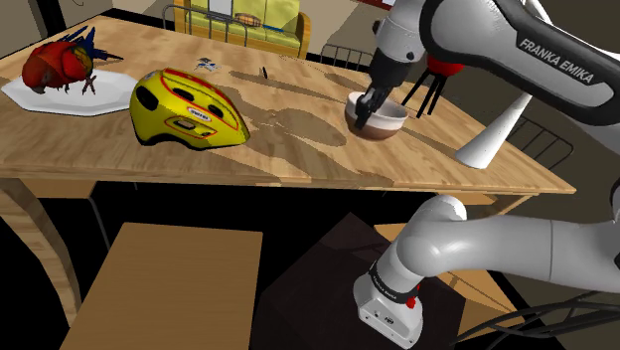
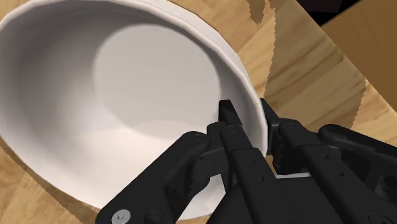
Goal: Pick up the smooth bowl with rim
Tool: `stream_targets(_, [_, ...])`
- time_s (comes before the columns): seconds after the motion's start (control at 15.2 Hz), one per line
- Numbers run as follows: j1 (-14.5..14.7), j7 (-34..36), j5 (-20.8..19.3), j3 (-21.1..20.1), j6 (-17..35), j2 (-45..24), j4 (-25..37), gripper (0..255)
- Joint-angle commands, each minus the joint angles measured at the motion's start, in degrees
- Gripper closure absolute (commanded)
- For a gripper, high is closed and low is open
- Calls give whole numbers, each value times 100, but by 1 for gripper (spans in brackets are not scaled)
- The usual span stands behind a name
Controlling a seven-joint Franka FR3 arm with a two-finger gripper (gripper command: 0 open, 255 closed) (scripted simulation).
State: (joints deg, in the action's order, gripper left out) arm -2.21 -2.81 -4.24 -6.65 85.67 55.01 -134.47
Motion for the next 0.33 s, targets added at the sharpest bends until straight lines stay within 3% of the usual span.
stream_targets(0.0, [-11,-22,-11,8,-126,-54,183,255])
stream_targets(0.26, [-23,-40,-19,11,-257,-138,399,255])
